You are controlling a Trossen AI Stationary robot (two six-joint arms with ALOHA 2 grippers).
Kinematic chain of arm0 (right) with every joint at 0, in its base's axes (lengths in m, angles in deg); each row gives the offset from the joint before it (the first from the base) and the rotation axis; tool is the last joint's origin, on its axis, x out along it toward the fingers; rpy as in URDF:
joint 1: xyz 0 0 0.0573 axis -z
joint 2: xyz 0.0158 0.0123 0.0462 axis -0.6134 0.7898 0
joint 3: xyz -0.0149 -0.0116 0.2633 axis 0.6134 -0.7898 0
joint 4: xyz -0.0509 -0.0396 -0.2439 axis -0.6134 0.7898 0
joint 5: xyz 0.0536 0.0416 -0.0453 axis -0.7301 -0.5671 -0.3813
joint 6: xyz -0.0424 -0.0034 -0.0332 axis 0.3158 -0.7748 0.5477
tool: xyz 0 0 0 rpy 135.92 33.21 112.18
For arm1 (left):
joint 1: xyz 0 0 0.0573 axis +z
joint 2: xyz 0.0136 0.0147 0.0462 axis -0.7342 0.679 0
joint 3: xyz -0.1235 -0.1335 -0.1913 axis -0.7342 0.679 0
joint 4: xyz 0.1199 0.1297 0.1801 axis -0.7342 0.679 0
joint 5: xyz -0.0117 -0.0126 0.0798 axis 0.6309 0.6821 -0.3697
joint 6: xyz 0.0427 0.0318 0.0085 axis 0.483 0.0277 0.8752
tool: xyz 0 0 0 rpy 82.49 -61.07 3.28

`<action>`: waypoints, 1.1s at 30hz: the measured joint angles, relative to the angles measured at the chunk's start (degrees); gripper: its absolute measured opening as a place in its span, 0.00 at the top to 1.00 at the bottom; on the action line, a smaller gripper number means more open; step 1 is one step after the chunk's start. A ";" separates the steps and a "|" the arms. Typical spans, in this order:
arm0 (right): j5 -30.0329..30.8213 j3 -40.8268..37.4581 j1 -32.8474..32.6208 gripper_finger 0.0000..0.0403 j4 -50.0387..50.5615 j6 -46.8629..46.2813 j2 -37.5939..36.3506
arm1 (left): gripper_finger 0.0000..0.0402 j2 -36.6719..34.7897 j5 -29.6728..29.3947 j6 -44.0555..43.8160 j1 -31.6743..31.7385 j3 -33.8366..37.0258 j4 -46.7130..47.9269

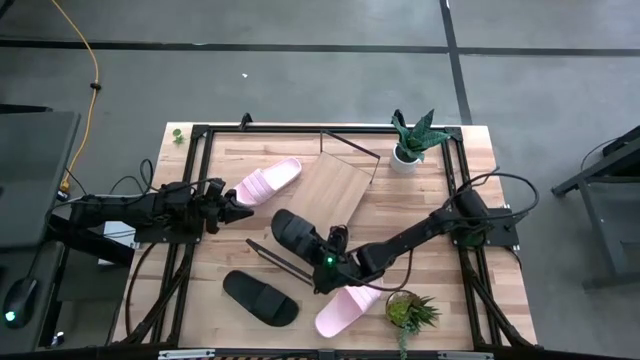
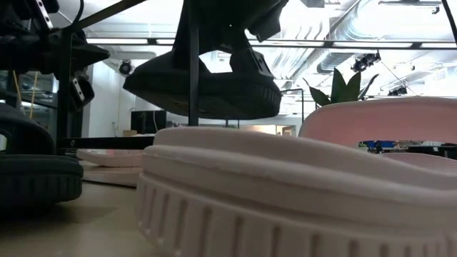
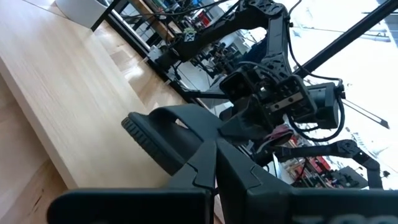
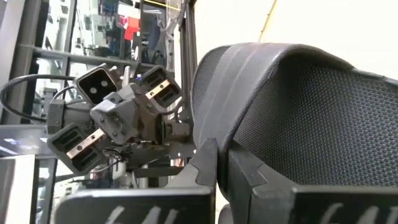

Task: Pick and place slides into the shelf
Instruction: Put the top black slipper on the shelf

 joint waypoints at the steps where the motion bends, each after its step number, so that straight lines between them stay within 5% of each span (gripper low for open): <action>1: -0.09 0.00 0.00 1.00 -0.27 -0.11 0.13 | 1.00 0.00 0.02 0.02 0.00 0.00 0.00; 33: -8.71 -0.02 1.52 1.00 -5.85 2.73 2.45 | 1.00 0.00 0.12 -0.02 0.00 0.00 -0.02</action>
